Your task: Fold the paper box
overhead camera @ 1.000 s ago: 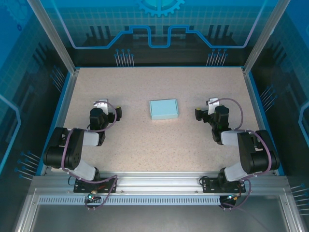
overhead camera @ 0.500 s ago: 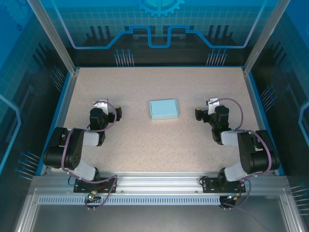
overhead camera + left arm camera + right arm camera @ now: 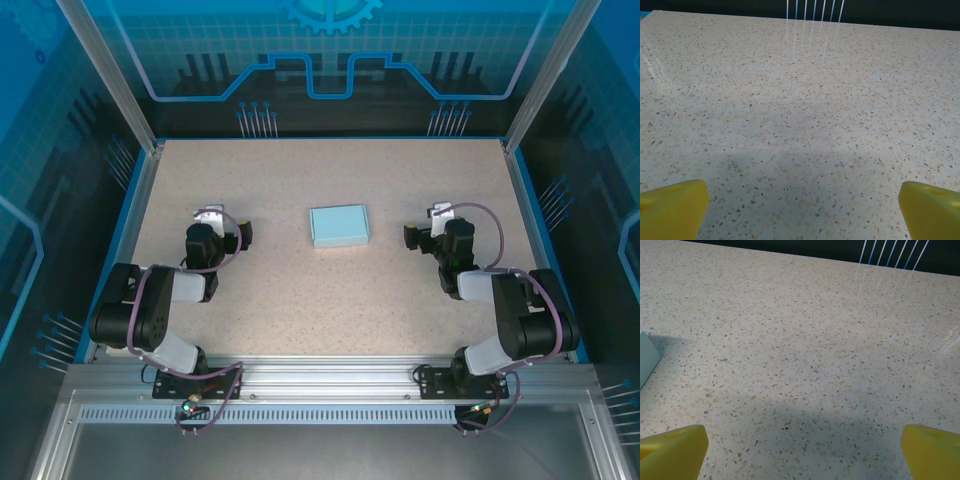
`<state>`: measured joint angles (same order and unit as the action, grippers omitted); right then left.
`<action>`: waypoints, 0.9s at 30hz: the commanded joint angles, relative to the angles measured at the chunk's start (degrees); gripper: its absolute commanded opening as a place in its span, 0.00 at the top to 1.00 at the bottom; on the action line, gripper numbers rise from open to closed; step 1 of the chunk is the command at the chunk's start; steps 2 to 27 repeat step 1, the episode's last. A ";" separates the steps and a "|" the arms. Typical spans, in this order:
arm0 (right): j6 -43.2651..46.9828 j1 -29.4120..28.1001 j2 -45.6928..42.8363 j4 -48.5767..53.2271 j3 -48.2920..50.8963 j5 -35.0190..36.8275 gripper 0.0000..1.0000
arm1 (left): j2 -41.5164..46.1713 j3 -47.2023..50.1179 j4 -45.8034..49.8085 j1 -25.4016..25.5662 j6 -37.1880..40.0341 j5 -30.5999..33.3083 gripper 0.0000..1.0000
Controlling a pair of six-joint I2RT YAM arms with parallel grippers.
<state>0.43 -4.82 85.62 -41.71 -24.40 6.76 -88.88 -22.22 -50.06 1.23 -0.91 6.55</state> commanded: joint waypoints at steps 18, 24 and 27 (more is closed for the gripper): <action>-0.36 0.74 0.51 -1.97 0.01 -0.79 0.00 | 0.09 0.33 -2.39 -0.27 1.14 -0.57 0.01; -0.36 0.74 0.51 -1.97 0.01 -0.79 0.00 | 0.09 0.33 -2.39 -0.27 1.14 -0.57 0.01; -0.36 0.74 0.51 -1.97 0.01 -0.79 0.00 | 0.09 0.33 -2.39 -0.27 1.14 -0.57 0.01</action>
